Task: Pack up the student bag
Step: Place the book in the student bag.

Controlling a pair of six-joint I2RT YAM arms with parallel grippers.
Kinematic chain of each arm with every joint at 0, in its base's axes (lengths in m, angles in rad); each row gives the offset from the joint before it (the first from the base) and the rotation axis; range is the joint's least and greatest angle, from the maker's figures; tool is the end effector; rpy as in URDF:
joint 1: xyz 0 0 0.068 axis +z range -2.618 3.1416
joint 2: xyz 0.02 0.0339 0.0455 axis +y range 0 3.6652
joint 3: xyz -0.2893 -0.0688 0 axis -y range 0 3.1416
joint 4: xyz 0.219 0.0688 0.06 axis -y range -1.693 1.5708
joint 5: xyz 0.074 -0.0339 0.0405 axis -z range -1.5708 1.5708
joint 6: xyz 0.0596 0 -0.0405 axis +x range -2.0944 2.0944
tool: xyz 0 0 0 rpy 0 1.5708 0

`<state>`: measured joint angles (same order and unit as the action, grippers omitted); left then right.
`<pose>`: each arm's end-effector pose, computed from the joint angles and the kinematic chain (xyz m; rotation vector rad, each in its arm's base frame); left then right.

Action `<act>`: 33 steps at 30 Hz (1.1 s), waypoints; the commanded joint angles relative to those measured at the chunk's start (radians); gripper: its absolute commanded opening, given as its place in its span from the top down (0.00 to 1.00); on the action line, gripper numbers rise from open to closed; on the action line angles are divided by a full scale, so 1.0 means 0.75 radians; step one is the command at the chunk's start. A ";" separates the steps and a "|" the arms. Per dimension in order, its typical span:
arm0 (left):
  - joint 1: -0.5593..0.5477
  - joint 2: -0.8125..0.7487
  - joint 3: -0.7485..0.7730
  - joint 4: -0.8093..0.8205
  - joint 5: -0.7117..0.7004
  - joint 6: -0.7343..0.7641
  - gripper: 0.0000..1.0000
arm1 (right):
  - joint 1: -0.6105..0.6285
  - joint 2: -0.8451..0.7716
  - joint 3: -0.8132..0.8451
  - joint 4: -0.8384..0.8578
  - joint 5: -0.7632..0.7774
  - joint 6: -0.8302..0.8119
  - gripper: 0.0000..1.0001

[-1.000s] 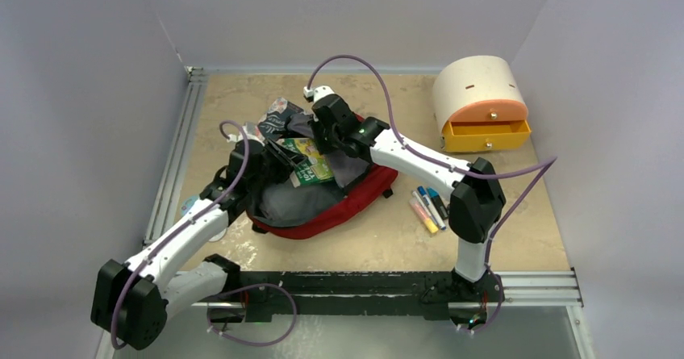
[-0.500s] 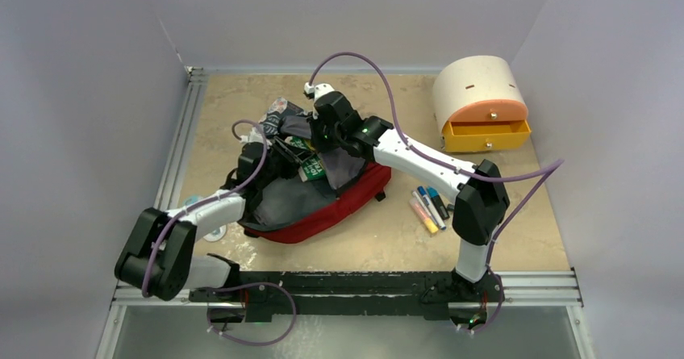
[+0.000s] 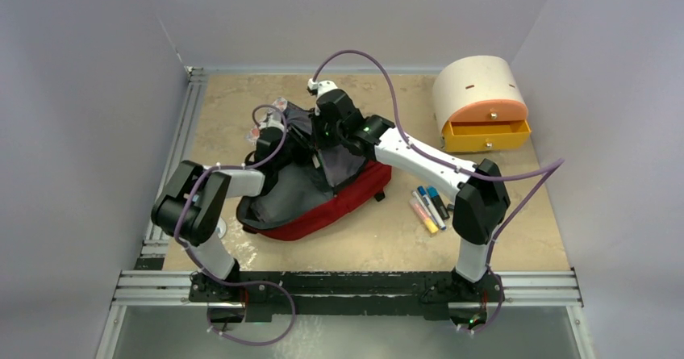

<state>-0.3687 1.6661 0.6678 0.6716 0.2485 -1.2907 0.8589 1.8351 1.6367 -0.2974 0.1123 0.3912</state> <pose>0.3132 -0.1367 0.2076 -0.7744 1.9866 -1.3024 0.2920 0.3282 0.3450 -0.4237 2.0861 0.6450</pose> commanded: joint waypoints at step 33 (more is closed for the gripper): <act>-0.023 -0.345 0.202 -0.880 0.109 0.379 0.38 | -0.067 -0.069 -0.113 0.155 0.032 0.010 1.00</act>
<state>-0.3809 1.5406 0.8482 -0.0040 0.2653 -1.0660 0.8177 1.8332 1.5665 -0.2283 0.0948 0.4004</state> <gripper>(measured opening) 0.617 0.005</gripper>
